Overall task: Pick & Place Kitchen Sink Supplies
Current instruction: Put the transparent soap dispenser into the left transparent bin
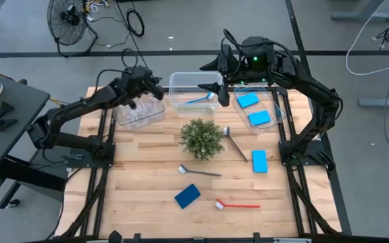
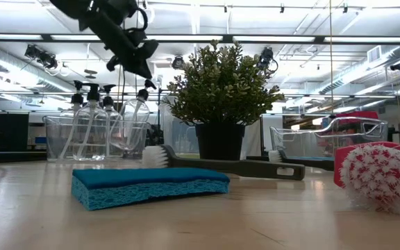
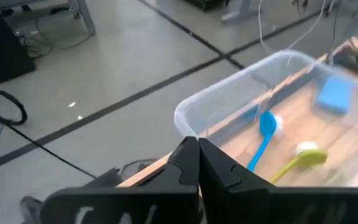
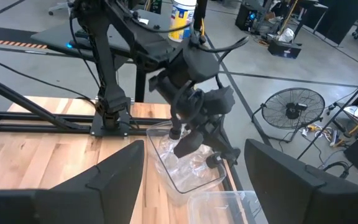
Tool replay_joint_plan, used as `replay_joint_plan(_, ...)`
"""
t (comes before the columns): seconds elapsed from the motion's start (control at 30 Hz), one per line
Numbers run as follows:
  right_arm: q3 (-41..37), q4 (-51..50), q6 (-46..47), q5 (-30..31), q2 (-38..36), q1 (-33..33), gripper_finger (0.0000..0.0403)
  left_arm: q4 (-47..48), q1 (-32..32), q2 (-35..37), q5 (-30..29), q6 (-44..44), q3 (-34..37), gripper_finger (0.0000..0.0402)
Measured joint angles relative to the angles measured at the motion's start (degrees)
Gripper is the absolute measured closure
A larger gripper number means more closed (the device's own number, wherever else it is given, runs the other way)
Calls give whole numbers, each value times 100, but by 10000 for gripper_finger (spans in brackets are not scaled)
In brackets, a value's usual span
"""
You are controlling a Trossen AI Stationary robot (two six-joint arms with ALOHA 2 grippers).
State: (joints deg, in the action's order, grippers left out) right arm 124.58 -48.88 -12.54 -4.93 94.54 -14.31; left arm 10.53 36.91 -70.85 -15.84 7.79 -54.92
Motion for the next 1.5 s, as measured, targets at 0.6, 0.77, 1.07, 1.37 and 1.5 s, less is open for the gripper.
replay_joint_plan(0.6,0,0,-19,-1,0,0,124,1221,87,46,81,4,-942,401)
replay_joint_plan(0.77,0,0,5,0,0,0,124,1134,394,-150,438,54,-936,401)
replay_joint_plan(1.07,0,-2,22,0,0,0,124,1136,575,-540,954,209,-937,401)
replay_joint_plan(1.37,0,-2,20,0,0,0,124,1771,575,-534,1117,445,-955,401)
replay_joint_plan(1.5,0,-2,20,0,0,0,124,1909,562,-475,1208,511,-953,401)
